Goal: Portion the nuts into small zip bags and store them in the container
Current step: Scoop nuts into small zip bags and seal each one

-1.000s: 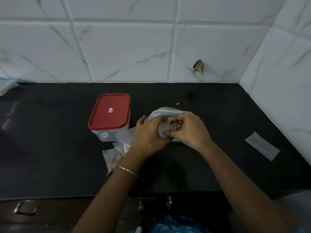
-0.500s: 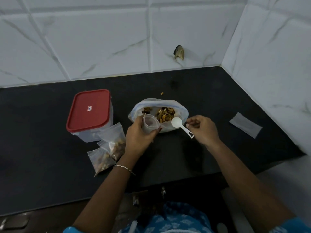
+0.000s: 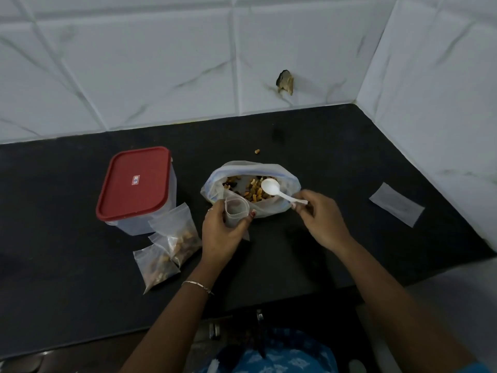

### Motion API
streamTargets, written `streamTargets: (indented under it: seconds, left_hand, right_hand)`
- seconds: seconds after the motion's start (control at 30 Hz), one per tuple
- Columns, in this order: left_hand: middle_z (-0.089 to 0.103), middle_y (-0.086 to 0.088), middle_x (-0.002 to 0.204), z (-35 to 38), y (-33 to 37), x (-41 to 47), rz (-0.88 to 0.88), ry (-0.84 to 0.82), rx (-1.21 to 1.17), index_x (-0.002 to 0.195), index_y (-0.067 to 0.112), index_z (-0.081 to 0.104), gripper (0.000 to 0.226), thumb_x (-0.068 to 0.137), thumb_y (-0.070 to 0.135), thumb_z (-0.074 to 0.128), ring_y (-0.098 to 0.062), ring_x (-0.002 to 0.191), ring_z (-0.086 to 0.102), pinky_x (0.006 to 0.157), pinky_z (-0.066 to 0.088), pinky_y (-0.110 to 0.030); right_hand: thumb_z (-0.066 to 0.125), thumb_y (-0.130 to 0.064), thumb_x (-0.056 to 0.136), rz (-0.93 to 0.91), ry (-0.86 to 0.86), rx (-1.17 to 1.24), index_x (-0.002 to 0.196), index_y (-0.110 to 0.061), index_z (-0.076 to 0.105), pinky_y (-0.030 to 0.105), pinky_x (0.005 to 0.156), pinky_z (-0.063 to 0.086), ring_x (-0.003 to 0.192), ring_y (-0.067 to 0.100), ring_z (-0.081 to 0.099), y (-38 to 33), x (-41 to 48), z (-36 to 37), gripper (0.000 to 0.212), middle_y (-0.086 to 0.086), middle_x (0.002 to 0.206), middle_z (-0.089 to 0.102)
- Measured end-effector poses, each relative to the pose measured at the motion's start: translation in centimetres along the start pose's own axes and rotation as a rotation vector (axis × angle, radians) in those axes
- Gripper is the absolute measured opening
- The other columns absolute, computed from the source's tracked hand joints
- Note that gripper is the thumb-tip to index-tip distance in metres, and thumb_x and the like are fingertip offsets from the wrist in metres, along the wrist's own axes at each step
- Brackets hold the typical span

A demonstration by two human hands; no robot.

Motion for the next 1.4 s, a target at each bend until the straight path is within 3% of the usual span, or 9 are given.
streamTargets:
  seconds: [0.1, 0.2, 0.3, 0.4, 0.6, 0.8, 1.07, 1.27, 1.4]
  left_hand:
    - [0.066, 0.016, 0.096, 0.6, 0.7, -0.3, 0.01, -0.071, -0.09, 0.098, 0.035, 0.057, 0.028, 0.08, 0.03, 0.077, 0.0, 0.093, 0.063, 0.08, 0.056, -0.028]
    - [0.068, 0.014, 0.094, 0.9, 1.0, -0.8, 0.041, -0.118, -0.155, 0.099, 0.026, 0.061, 0.02, 0.084, 0.027, 0.074, -0.003, 0.09, 0.065, 0.076, 0.055, -0.025]
    - [0.069, 0.014, 0.095, 1.3, 0.5, -1.3, 0.045, -0.149, -0.161, 0.101, 0.021, 0.063, 0.019, 0.085, 0.027, 0.072, -0.005, 0.087, 0.066, 0.074, 0.054, -0.023]
    - [0.069, 0.012, 0.095, 1.8, -0.1, -1.5, 0.024, -0.198, -0.148, 0.1, 0.023, 0.063, 0.017, 0.086, 0.027, 0.072, -0.007, 0.086, 0.067, 0.074, 0.055, -0.026]
    - [0.07, 0.012, 0.095, 2.5, -0.4, -1.2, 0.012, -0.283, -0.123, 0.103, 0.024, 0.064, 0.019, 0.086, 0.027, 0.072, -0.004, 0.09, 0.066, 0.078, 0.054, -0.025]
    - [0.07, 0.011, 0.095, 2.7, -0.3, -1.2, 0.008, -0.318, -0.12, 0.1, 0.033, 0.062, 0.02, 0.086, 0.023, 0.072, -0.003, 0.089, 0.066, 0.078, 0.053, -0.021]
    - [0.07, 0.006, 0.093, 2.8, -0.5, -1.3, 0.015, -0.32, -0.134, 0.101, 0.025, 0.064, 0.017, 0.086, 0.023, 0.072, -0.007, 0.085, 0.066, 0.075, 0.054, -0.025]
    - [0.07, 0.007, 0.097, 3.4, -0.8, -1.0, 0.003, -0.392, -0.096, 0.108, 0.019, 0.064, 0.023, 0.088, 0.029, 0.069, -0.006, 0.088, 0.066, 0.078, 0.053, -0.026]
    - [0.069, 0.008, 0.101, 3.8, -0.9, -0.7, -0.021, -0.443, -0.087, 0.11, 0.02, 0.063, 0.024, 0.088, 0.029, 0.068, -0.002, 0.092, 0.065, 0.082, 0.052, -0.022]
  right_hand:
    - [0.054, -0.01, 0.094, -0.251, -0.052, -0.238, 0.123, -0.023, 0.064, 0.028, 0.078, 0.049, 0.093, 0.013, 0.059, -3.2, 2.6, 0.6, 0.033, -0.003, 0.104, 0.066]
    - [0.056, -0.007, 0.091, -0.394, -0.203, -0.704, 0.143, -0.03, 0.043, 0.029, 0.074, 0.045, 0.1, 0.02, 0.057, -4.7, 5.0, 2.4, 0.059, -0.001, 0.115, 0.06]
    - [0.056, -0.01, 0.092, -0.529, -0.273, -1.023, 0.148, -0.028, 0.032, 0.029, 0.063, 0.038, 0.092, 0.019, 0.056, -5.7, 6.3, 3.3, 0.064, 0.002, 0.111, 0.056]
    - [0.059, -0.013, 0.092, -0.531, -0.315, -1.103, 0.147, -0.023, 0.034, 0.029, 0.061, 0.041, 0.089, 0.019, 0.057, -5.1, 7.2, 3.9, 0.062, 0.003, 0.113, 0.055]
    - [0.06, -0.012, 0.089, -0.418, -0.35, -0.886, 0.141, -0.029, 0.045, 0.032, 0.075, 0.053, 0.095, 0.019, 0.061, -4.1, 7.4, 4.0, 0.057, 0.0, 0.117, 0.057]
    - [0.045, -0.014, 0.098, -0.328, -0.347, -0.541, 0.128, -0.03, 0.061, 0.023, 0.075, 0.04, 0.104, 0.013, 0.059, -3.9, 7.4, 1.9, 0.038, -0.005, 0.121, 0.063]
    - [0.062, -0.012, 0.088, -0.431, -0.231, -0.771, 0.126, -0.022, 0.059, 0.033, 0.077, 0.054, 0.095, 0.019, 0.065, -4.7, 6.9, 4.0, 0.04, -0.001, 0.114, 0.065]
    - [0.052, -0.017, 0.097, -0.175, -0.271, -0.374, 0.119, -0.026, 0.066, 0.022, 0.069, 0.045, 0.08, 0.006, 0.061, -2.5, 7.4, 3.3, 0.027, -0.006, 0.105, 0.07]
    - [0.053, -0.012, 0.095, 0.001, -0.4, -0.154, 0.113, -0.025, 0.068, 0.034, 0.079, 0.054, 0.084, 0.008, 0.065, -0.6, 7.6, 3.1, 0.026, -0.004, 0.095, 0.07]
Point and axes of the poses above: each hand's wrist, its own x-axis towards the middle knuckle, its own z-axis out of the palm, y = z × x, the point moved 8 cm from there along x, towards the middle knuckle
